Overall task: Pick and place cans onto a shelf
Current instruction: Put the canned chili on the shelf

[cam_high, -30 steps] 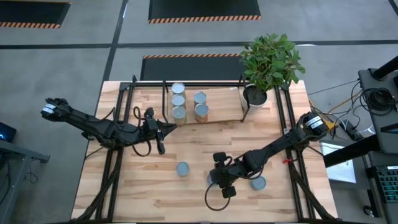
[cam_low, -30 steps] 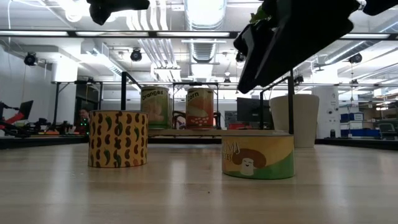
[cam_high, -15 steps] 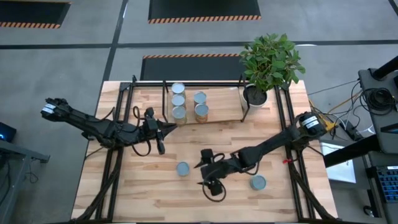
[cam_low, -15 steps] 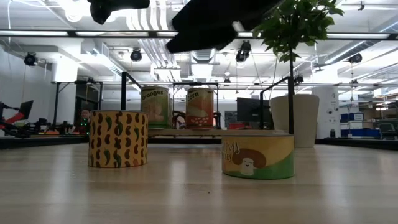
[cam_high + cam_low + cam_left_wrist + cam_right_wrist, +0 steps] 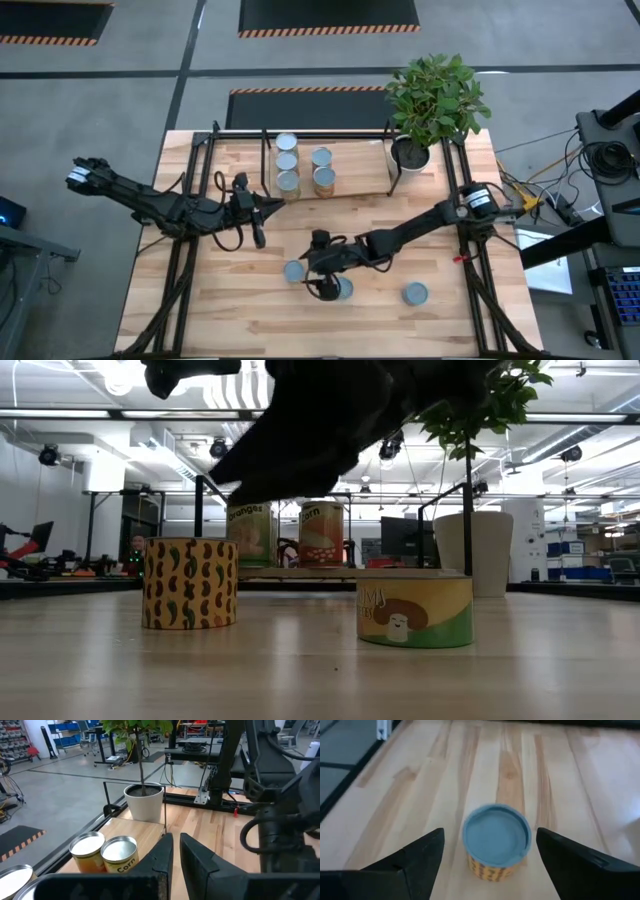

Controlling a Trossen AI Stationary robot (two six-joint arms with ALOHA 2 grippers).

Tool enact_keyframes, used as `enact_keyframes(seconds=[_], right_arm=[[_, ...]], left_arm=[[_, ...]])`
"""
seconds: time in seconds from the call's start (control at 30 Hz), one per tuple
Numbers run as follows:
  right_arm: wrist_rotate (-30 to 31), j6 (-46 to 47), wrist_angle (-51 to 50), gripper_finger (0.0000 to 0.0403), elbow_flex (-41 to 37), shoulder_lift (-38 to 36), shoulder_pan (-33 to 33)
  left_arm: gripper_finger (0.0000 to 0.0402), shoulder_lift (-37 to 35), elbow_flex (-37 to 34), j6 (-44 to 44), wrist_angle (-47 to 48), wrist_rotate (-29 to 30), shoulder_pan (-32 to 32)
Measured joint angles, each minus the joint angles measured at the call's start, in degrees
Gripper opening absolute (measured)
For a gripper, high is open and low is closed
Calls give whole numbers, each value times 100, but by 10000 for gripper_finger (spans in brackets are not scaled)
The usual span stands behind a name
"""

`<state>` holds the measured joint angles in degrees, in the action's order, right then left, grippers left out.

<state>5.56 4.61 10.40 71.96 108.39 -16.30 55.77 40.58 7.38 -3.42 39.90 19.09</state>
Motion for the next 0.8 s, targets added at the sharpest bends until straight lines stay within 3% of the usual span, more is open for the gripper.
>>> enact_keyframes(seconds=[0.3, 0.6, 0.8], right_arm=[[13, -313, -66, 355, 140, 435, 1], [386, -309, 13, 359, 192, 701, 12], [305, -120, 472, 359, 192, 952, 49]], left_arm=[[15, 26, 0, -36, -31, 0, 0], [15, 33, 0, -44, -37, 0, 0], [15, 33, 0, -70, -49, 1, 0]])
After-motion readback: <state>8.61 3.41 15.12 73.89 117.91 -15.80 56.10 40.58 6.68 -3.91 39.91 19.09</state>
